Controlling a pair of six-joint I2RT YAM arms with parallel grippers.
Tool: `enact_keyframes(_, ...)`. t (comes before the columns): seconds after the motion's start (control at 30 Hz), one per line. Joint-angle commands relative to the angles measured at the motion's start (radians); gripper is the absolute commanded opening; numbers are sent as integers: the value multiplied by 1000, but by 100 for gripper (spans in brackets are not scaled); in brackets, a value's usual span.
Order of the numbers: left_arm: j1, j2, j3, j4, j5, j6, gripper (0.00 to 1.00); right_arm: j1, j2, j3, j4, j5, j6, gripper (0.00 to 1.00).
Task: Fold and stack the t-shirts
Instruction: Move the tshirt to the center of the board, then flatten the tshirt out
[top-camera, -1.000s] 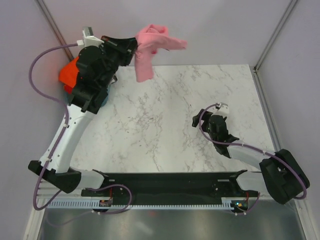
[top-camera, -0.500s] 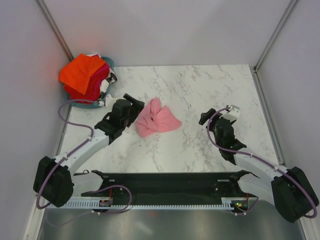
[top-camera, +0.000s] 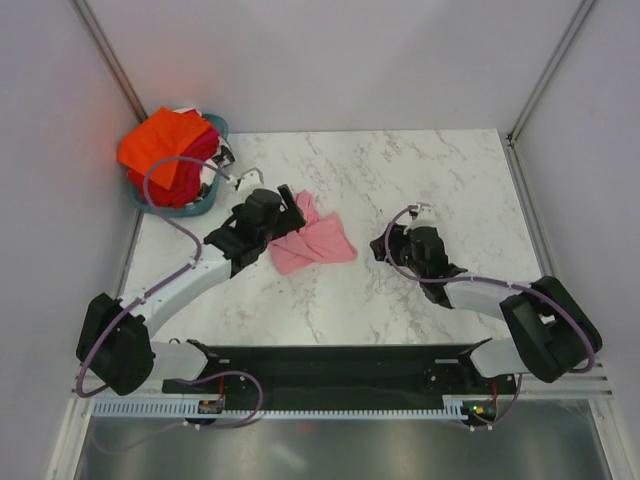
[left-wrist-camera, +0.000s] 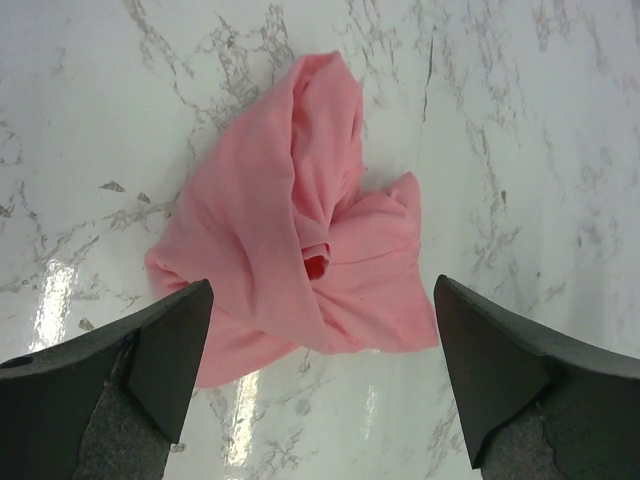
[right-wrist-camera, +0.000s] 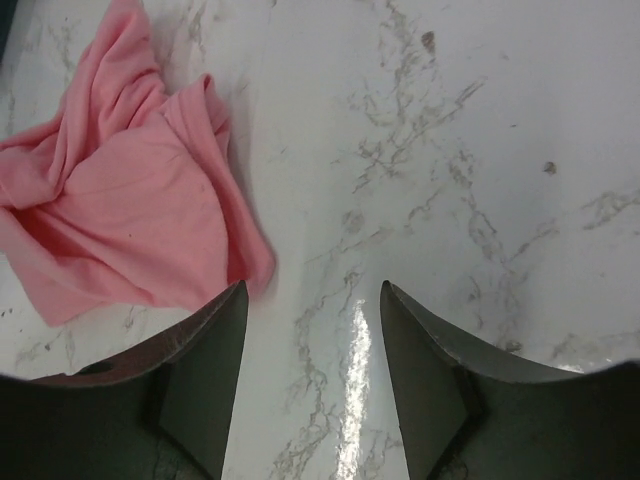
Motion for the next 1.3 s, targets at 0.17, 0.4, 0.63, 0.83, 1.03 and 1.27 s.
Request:
enact_keyframes(0.17, -32, 61, -24, 27, 48, 159, 100, 19, 199, 162, 47, -255, -8, 64)
enact_keyframes(0.4, -34, -43, -154, 120, 68, 196, 100, 31, 333, 237, 24, -301, -7, 64)
enact_keyframes(0.63, -34, -120, -238, 191, 93, 241, 100, 75, 418, 326, -55, -300, -45, 30)
enact_keyframes(0.83, -34, -177, -269, 179, 107, 281, 99, 75, 230, 288, -143, -197, -77, 0)
enact_keyframes(1.03, -32, -327, -421, 272, 15, 297, 97, 77, -109, 493, -453, -67, -143, 0)
enact_keyframes(1.27, -32, -482, -522, 352, -59, 299, 95, 133, -199, 901, -648, -203, -166, 0)
